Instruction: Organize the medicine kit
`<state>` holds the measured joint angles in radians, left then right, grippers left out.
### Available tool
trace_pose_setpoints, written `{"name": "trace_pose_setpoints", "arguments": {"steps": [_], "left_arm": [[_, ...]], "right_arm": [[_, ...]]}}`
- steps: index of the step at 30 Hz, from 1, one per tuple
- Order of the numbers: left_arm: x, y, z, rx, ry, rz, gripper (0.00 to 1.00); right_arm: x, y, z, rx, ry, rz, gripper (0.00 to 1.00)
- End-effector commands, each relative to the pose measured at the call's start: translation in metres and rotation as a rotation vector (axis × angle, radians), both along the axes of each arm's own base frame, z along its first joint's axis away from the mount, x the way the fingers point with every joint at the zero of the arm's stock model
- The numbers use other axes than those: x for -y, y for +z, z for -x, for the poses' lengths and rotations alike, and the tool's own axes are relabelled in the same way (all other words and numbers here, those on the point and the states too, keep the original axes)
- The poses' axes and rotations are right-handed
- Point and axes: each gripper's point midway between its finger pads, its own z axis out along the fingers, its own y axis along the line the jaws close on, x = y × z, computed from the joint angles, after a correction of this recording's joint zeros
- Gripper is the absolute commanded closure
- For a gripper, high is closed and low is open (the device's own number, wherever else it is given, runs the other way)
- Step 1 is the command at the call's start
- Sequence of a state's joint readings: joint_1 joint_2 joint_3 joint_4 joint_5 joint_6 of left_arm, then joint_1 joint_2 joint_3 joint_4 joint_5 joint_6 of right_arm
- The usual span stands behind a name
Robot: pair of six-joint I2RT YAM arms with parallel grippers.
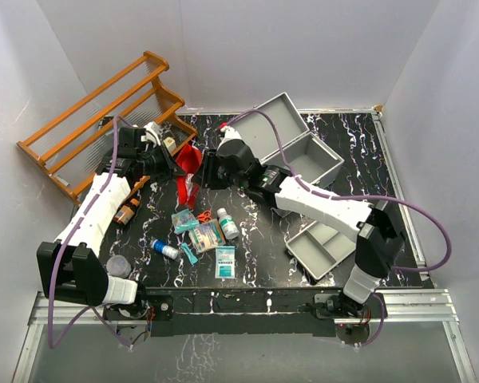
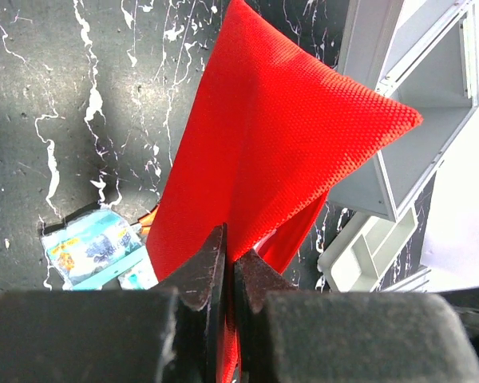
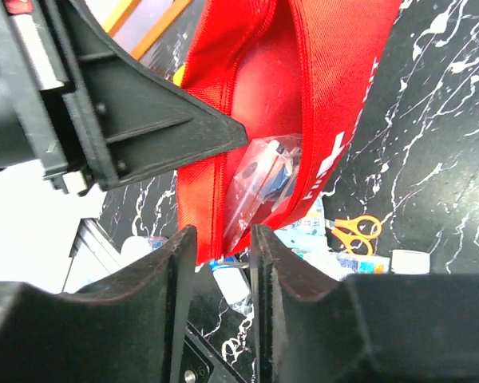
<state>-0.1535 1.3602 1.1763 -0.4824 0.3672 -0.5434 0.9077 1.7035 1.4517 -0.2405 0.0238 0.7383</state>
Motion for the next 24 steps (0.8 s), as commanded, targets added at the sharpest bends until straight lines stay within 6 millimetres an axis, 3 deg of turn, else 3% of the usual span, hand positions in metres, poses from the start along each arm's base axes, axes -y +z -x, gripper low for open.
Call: {"name": "trace_pose_setpoints", "arguments": {"steps": [1, 9, 15, 19, 24], "left_arm": [[0.007, 0.006, -0.003, 0.018, -0.014, 0.037, 1.0], [0.012, 0.006, -0.002, 0.013, -0.022, 0.065, 1.0], [0.013, -0.006, -0.002, -0.022, -0.027, 0.067, 1.0], [0.016, -0.01, -0.002, -0.037, -0.035, 0.083, 1.0], [0.017, -0.012, -0.002, -0.043, -0.038, 0.086, 1.0]], "right_arm": [[0.022, 0.015, -0.006, 0.062, -0.074, 0.033, 0.64], [0.025, -0.002, -0.021, 0.052, -0.12, 0.134, 0.59], [0.002, -0.01, -0.035, 0.07, -0.088, 0.134, 0.64], [-0.009, -0.011, -0.042, 0.07, -0.081, 0.128, 0.73], [-0.009, -0.012, -0.052, 0.066, -0.132, 0.144, 0.96]]}}
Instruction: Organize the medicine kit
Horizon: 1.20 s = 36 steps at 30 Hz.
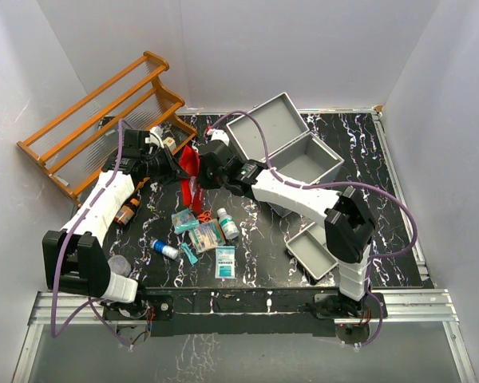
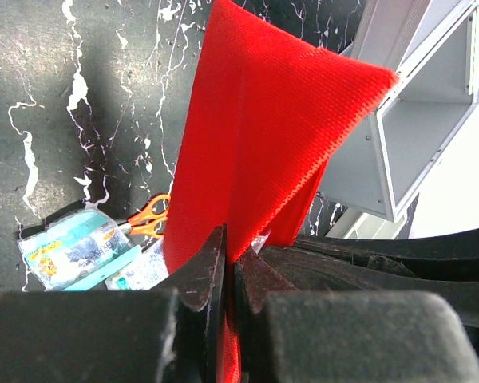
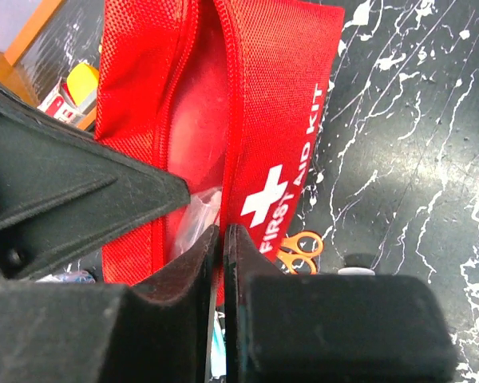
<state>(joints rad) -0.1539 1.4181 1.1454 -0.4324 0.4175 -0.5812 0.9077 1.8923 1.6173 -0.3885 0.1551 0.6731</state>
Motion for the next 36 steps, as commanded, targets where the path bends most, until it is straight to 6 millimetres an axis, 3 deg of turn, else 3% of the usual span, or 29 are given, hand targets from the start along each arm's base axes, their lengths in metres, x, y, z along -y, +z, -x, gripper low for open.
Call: {"name": "trace_pose_setpoints", "arguments": {"steps": [1, 8, 13, 17, 24, 26, 27, 32, 36], "left_arm": [[0.007, 0.008, 0.002, 0.015, -0.029, 0.033, 0.97], [0.007, 0.005, 0.012, -0.002, -0.054, 0.028, 0.7], [0.008, 0.0, 0.018, -0.004, -0.069, 0.038, 0.66], [0.006, -0.012, 0.02, -0.04, -0.057, 0.021, 0.72], [0.002, -0.019, 0.015, -0.041, -0.036, -0.005, 1.0], [-0.001, -0.019, 0.014, -0.035, -0.027, -0.02, 1.0], [-0.003, -0.018, 0.014, -0.03, -0.026, -0.029, 1.0], [-0.014, -0.014, 0.008, -0.01, -0.004, -0.102, 1.0], [-0.035, -0.01, 0.004, -0.002, 0.039, -0.222, 1.0]], "right_arm": [[-0.007, 0.042, -0.02, 0.088, -0.049, -0.068, 0.99], [-0.012, 0.043, -0.026, 0.08, -0.059, -0.053, 1.0], [-0.015, 0.042, -0.024, 0.075, -0.046, -0.06, 1.0], [-0.017, 0.046, -0.022, 0.081, -0.031, -0.082, 1.0], [-0.015, 0.041, -0.019, 0.074, -0.018, -0.074, 1.0], [-0.012, 0.04, -0.018, 0.079, -0.022, -0.067, 1.0], [-0.011, 0.04, -0.017, 0.08, -0.021, -0.062, 0.97], [-0.006, 0.056, -0.005, 0.1, 0.034, -0.079, 0.6], [0.002, 0.064, 0.012, 0.115, 0.096, -0.096, 0.45]]}}
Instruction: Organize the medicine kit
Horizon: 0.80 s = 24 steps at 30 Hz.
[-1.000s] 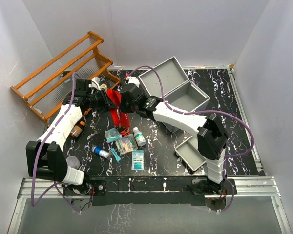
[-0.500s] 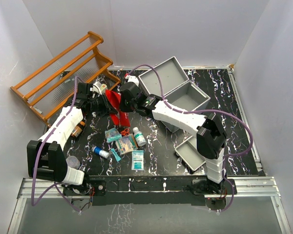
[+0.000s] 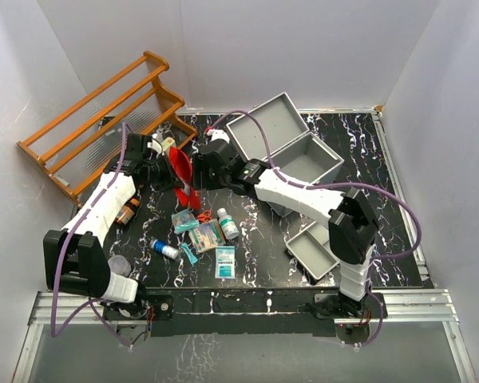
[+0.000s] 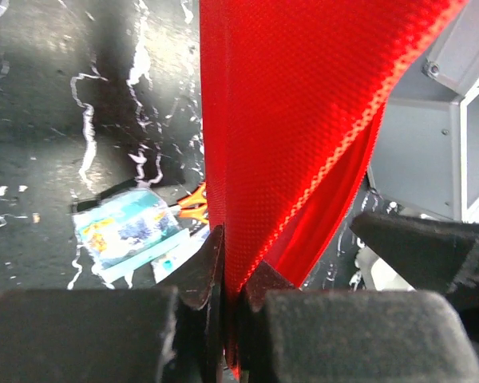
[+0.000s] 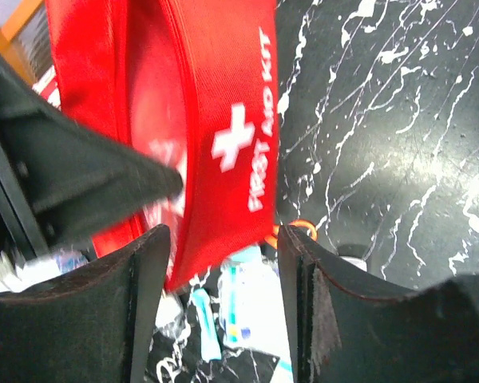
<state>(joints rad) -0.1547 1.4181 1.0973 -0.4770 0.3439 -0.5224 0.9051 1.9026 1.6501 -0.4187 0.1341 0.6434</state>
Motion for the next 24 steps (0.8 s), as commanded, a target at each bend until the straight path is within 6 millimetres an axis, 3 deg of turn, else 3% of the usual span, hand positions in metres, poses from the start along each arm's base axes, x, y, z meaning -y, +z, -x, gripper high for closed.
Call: {"name": "trace_pose_setpoints", "arguments": {"steps": [1, 4, 9, 12, 14, 18, 20, 24], "left_arm": [[-0.025, 0.022, -0.01, 0.056, 0.032, -0.152, 1.0], [-0.038, 0.027, -0.008, 0.057, 0.03, -0.235, 1.0], [-0.058, 0.034, -0.001, 0.061, 0.042, -0.343, 1.0], [-0.065, 0.039, 0.002, 0.064, 0.059, -0.377, 1.0], [-0.068, 0.048, 0.005, 0.089, 0.069, -0.384, 1.0], [-0.075, 0.06, 0.012, 0.111, 0.097, -0.404, 1.0], [-0.083, 0.07, 0.013, 0.133, 0.135, -0.432, 1.0], [-0.092, 0.093, 0.014, 0.193, 0.191, -0.449, 1.0]], "right_arm": [[0.006, 0.058, 0.017, 0.104, 0.086, -0.113, 0.44], [0.012, 0.041, 0.038, 0.054, 0.149, -0.106, 0.43], [0.01, -0.011, 0.072, -0.02, 0.217, -0.028, 0.43], [0.004, -0.028, 0.085, -0.038, 0.231, 0.0, 0.42], [-0.003, -0.051, 0.091, -0.061, 0.239, 0.044, 0.42], [-0.023, -0.062, 0.11, -0.074, 0.291, 0.066, 0.43], [-0.029, -0.066, 0.111, -0.058, 0.28, 0.087, 0.43], [-0.021, -0.091, 0.103, -0.09, 0.188, 0.163, 0.44]]}}
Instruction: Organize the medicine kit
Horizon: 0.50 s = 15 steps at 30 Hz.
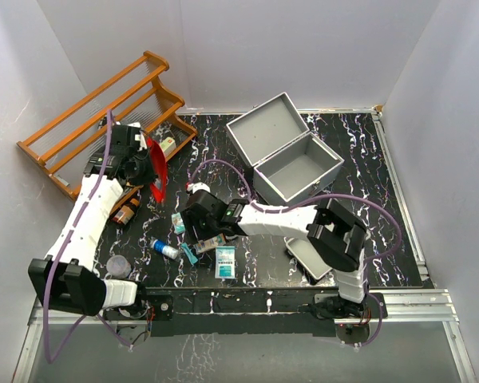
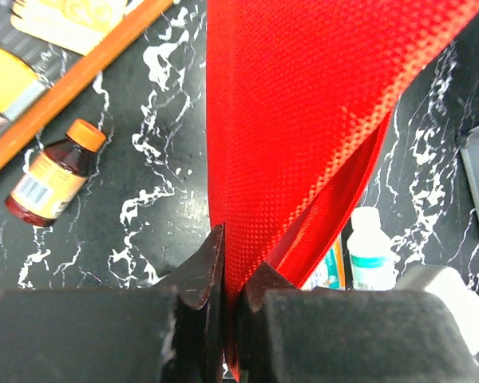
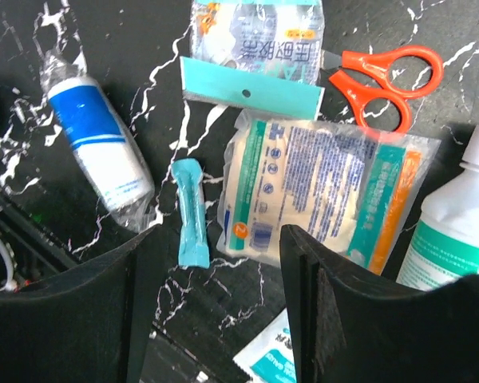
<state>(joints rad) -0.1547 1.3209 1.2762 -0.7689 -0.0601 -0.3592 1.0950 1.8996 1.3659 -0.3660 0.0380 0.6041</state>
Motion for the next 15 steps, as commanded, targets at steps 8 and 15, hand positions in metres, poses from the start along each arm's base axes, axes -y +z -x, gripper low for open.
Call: {"name": "trace_pose_setpoints", "arguments": {"steps": [8, 15], "left_arm": [[0.006, 0.061, 0.007, 0.161, 0.001, 0.071, 1.0], [0.015, 0.057, 0.008, 0.141, -0.045, 0.098, 1.0]], "right_arm": [[0.009, -0.018, -0.031, 0.062, -0.173, 0.125, 0.46], [0.021, -0.046, -0.027, 0.042, -0.141, 0.237, 0.52]]}}
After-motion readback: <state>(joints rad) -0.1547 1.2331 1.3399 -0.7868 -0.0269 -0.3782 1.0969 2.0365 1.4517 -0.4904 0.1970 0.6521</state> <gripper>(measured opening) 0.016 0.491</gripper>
